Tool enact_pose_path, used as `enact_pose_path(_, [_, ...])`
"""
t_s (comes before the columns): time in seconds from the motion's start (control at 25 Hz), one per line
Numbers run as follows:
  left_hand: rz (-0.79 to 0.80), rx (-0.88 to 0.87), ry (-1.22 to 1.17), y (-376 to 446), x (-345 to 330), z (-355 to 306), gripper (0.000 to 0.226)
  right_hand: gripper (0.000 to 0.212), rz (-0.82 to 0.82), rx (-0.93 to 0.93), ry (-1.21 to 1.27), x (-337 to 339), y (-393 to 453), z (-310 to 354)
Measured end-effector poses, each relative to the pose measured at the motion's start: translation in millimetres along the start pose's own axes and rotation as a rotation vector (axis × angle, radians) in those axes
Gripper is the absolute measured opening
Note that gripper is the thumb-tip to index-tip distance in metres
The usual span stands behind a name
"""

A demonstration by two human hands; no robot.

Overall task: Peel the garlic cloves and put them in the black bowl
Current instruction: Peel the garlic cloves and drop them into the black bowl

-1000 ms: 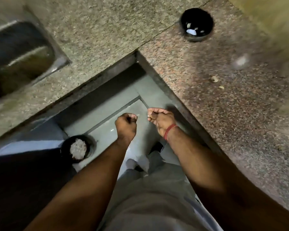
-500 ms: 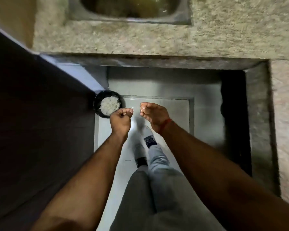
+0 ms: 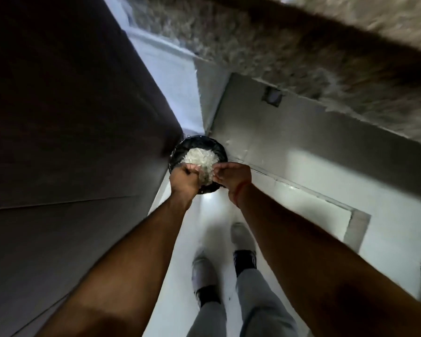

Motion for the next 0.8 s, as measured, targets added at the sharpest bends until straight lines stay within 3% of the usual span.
enact_pose_path(0.08, [-0.006, 0.017, 0.051, 26, -9, 2, 0.016, 0.024, -0.027, -0.024, -0.182, -7, 42, -13])
enact_pose_path(0.16, [-0.004, 0.06, 0.068, 54, -17, 10, 0.016, 0.026, -0.067, -0.006, -0.415, -16, 76, -24])
enact_pose_path(0.24, [0.095, 0.137, -0.017, 75, -24, 22, 0.026, 0.027, -0.075, 0.027, -0.552, -27, 96, -32])
enact_pose_path(0.32, [0.2, 0.192, -0.135, 79, -31, 29, 0.033, 0.029, -0.009, 0.058, -0.656, -44, 99, -38])
enact_pose_path(0.48, [0.087, 0.386, -0.462, 77, -32, 23, 0.026, 0.05, 0.228, 0.154, -0.773, -55, 94, -63])
enact_pose_path(0.56, [0.079, 0.404, -0.562, 77, -23, 16, 0.02, 0.052, 0.355, 0.2, -1.081, -48, 91, -68])
enact_pose_path(0.64, [0.077, 0.397, -0.578, 80, -14, 15, 0.018, 0.057, 0.358, 0.237, -1.389, -35, 99, -69])
enact_pose_path(0.72, [0.083, 0.412, -0.574, 78, -11, 18, 0.017, 0.062, 0.345, 0.351, -1.335, -33, 98, -64])
enact_pose_path(0.8, [0.129, 0.435, -0.616, 72, -14, 17, 0.024, 0.061, 0.422, 0.49, -1.086, -45, 85, -62])
Point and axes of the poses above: each hand's wrist, its own y-axis towards the middle knuckle, its own x-axis out of the back of the hand, z = x × y, the point moved 3 cm from there along y, towards the middle knuckle, and after that the axes turned 7 degrees about y, right-handed, at the moved point
